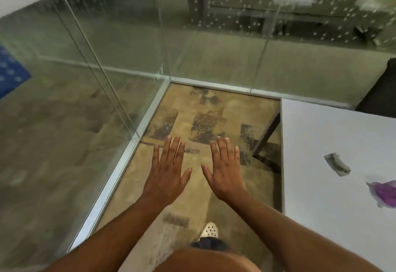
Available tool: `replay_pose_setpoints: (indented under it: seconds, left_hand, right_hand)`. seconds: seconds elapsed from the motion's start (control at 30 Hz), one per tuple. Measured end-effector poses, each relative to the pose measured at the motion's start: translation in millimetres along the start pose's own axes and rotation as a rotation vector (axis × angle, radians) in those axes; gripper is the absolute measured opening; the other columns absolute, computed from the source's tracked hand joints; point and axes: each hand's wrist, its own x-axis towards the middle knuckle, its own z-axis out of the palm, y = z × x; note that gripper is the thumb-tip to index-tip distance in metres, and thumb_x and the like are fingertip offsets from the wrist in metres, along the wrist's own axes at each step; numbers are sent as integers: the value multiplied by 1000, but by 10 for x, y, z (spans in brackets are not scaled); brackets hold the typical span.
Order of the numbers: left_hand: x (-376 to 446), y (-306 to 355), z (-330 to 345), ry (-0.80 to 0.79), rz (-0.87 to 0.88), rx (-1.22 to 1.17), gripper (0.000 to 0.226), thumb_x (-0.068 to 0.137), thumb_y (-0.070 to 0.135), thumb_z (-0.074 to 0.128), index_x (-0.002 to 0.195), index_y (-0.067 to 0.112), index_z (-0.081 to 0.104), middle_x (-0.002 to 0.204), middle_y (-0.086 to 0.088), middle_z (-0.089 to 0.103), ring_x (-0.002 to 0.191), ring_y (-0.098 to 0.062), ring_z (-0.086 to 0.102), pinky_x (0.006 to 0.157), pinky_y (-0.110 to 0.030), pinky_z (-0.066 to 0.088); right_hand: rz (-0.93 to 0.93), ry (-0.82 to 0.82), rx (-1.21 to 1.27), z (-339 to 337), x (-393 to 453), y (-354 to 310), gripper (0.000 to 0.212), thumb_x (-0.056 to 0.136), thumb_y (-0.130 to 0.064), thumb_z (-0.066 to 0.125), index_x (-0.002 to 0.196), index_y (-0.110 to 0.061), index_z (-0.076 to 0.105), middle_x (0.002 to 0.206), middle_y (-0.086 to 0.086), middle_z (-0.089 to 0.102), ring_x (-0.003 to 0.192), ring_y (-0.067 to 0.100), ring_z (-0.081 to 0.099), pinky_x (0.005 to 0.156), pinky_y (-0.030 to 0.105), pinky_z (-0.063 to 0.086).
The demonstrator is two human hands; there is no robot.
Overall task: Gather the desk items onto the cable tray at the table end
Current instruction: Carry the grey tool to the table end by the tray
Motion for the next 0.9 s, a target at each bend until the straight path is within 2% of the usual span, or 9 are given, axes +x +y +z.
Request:
replay_pose_setpoints:
  seconds: [0.23,0.43,0.57,0.67,0.77,0.83,0.9]
  left_hand:
    - [1257,421,231,-29,228,-62,83,104,53,39,169,9,11,178,-12,4,165,-31,-1,131,-59,5]
    - [2177,907,497,-107,462,-107,82,105,54,37,169,9,12,178,-13,5,165,-30,-1,131,-62,12]
    - [2807,1264,689,-146,608,-146,81,107,56,33,169,12,6,178,-9,-3,165,-26,-10,131,-59,4]
    - [3278,1485,786,-170,702,-200,81,108,57,33,170,13,5,178,-8,-5,165,-25,-11,132,-58,4]
    - [3760,1658,834,-200,832,-215,81,108,58,31,169,13,5,178,-9,-4,165,-27,-11,132,-58,4]
    - [4026,1794,835,-241,892,-216,81,107,60,24,169,14,-2,177,-9,-9,163,-28,-16,132,-59,2]
    - [4261,1976,846,-278,972,-193,80,106,62,15,165,18,-16,175,-8,-20,161,-28,-25,132,-58,-6]
  right_hand:
    - [212,43,15,-183,575,837,80,103,-62,17,168,-17,3,177,11,-4,163,31,-11,131,56,-2]
    - [478,56,36,-188,701,1456,79,105,-64,18,169,-19,2,176,7,-12,161,28,-19,131,55,-4]
    - [631,52,21,-162,829,1842,81,102,-69,9,169,-23,2,176,4,-14,161,26,-23,131,55,-6]
    - [749,46,0,-186,996,2132,83,101,-71,6,169,-24,1,176,3,-16,160,26,-23,131,55,-7]
    - [887,56,-18,-238,1172,2334,80,104,-69,15,169,-22,7,177,5,-9,161,28,-17,131,58,2]
    - [969,71,-27,-261,1237,2431,79,105,-68,19,168,-21,11,177,7,-3,162,30,-10,131,58,6]
    - [1065,85,-37,-272,1286,2528,79,105,-68,20,168,-23,9,176,5,-7,162,29,-11,131,57,5]
